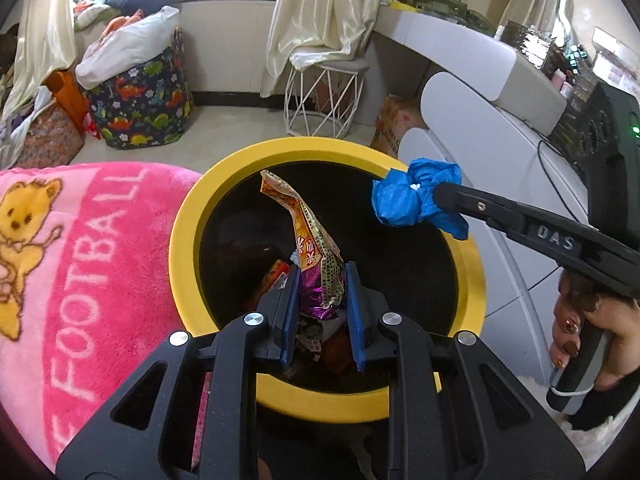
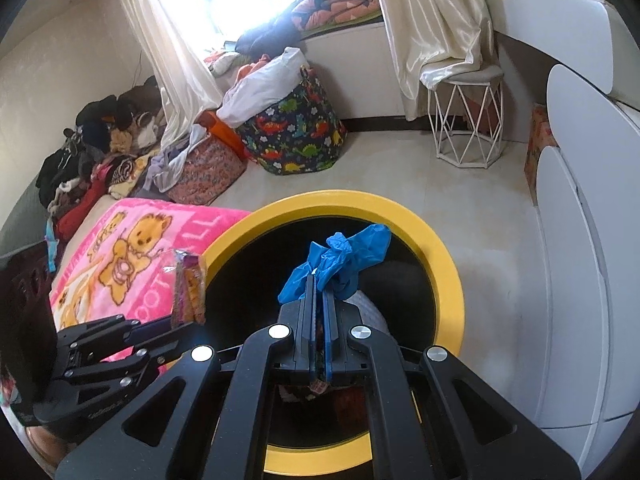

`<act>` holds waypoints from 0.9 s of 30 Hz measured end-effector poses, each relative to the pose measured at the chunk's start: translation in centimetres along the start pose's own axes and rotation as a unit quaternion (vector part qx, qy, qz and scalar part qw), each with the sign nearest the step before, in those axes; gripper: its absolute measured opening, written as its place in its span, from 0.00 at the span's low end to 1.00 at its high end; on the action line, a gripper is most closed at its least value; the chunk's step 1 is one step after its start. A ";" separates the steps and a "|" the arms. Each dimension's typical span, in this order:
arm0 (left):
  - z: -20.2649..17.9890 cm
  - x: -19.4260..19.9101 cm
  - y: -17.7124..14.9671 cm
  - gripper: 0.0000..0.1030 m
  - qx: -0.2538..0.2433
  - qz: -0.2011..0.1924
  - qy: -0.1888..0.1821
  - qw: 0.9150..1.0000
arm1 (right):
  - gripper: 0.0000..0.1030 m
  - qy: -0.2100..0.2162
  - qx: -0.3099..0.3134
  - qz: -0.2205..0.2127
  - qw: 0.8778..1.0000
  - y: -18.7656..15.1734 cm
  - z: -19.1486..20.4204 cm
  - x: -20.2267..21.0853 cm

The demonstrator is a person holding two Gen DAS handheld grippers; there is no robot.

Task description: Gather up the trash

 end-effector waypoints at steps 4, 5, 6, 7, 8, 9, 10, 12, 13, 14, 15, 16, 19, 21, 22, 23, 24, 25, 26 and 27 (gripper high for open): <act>0.2 -0.8 0.2 0.16 0.002 0.012 0.002 1.000 | 0.03 0.002 0.000 0.007 1.000 0.0 -0.1 -0.2; 0.2 -0.9 0.2 0.16 0.002 0.013 0.003 1.000 | 0.03 0.002 -0.002 0.009 1.000 0.0 -0.1 -0.2; 0.2 -1.1 0.3 0.16 0.003 0.014 0.004 1.000 | 0.05 0.002 -0.003 0.010 1.000 0.0 -0.2 -0.3; 0.2 -1.2 0.3 0.16 0.004 0.016 0.005 1.000 | 0.07 0.002 -0.005 0.010 1.000 0.1 -0.3 -0.3; 0.3 -1.3 0.3 0.16 0.004 0.017 0.006 1.000 | 0.14 0.004 -0.008 0.012 1.000 0.1 -0.4 -0.3; 0.3 -1.3 0.3 0.17 0.004 0.018 0.006 1.000 | 0.23 0.004 -0.010 0.013 1.000 0.1 -0.4 -0.3; 0.3 -1.3 0.4 0.19 0.003 0.020 0.007 1.000 | 0.26 0.004 -0.011 0.010 1.000 0.2 -0.5 -0.2; 0.2 -1.4 0.5 0.28 0.003 0.022 0.010 1.000 | 0.29 0.004 -0.012 0.008 1.000 0.3 -0.4 0.0; 0.2 -1.4 0.6 0.33 0.005 0.024 0.013 1.000 | 0.31 0.004 -0.013 0.007 1.000 0.3 -0.5 0.1; 0.4 -1.3 0.5 0.43 0.006 0.023 0.014 1.000 | 0.35 0.003 -0.014 0.006 1.000 0.3 -0.5 0.2; 0.4 -1.2 0.5 0.50 0.007 0.024 0.015 1.000 | 0.37 0.003 -0.014 0.005 1.000 0.4 -0.4 0.3; 0.5 -1.0 0.5 0.52 0.009 0.025 0.018 0.999 | 0.38 0.002 -0.014 0.003 1.000 0.4 -0.4 0.5; 0.6 -0.4 0.4 0.65 0.011 0.026 0.026 0.999 | 0.51 0.005 -0.020 0.000 1.000 0.4 -0.3 1.2; 0.7 0.2 0.3 0.78 0.014 0.024 0.030 0.999 | 0.60 0.009 -0.022 -0.003 1.000 0.4 -0.2 1.8; 0.9 0.6 0.2 0.80 0.016 0.023 0.033 0.999 | 0.62 0.008 -0.022 -0.007 1.000 0.4 -0.2 2.1; 1.1 0.8 0.1 0.85 0.018 0.022 0.035 0.999 | 0.66 0.005 -0.022 -0.011 1.000 0.4 -0.1 2.4; 1.3 1.1 0.0 0.88 0.020 0.022 0.037 0.999 | 0.71 0.003 -0.023 -0.015 1.000 0.3 0.0 2.8; 1.4 1.5 -0.1 0.89 0.022 0.020 0.044 0.999 | 0.74 0.002 -0.026 -0.021 0.999 0.3 0.1 3.2; 1.5 1.8 -0.1 0.89 0.023 0.019 0.047 0.998 | 0.77 0.003 -0.028 -0.027 0.999 0.2 0.3 3.5; 1.6 2.1 -0.2 0.89 0.024 0.017 0.049 0.998 | 0.80 0.004 -0.030 -0.030 0.999 0.1 0.4 3.7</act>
Point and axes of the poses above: each gripper's, at about its wrist camera, not at the fingertips, and x roughly against the way its jaws point, z to its left, y to its top, the point moved 3 cm from there along -x, roughly the way its jaws point, and after that the axes turned 12 degrees about -x, right-handed, at the moved point
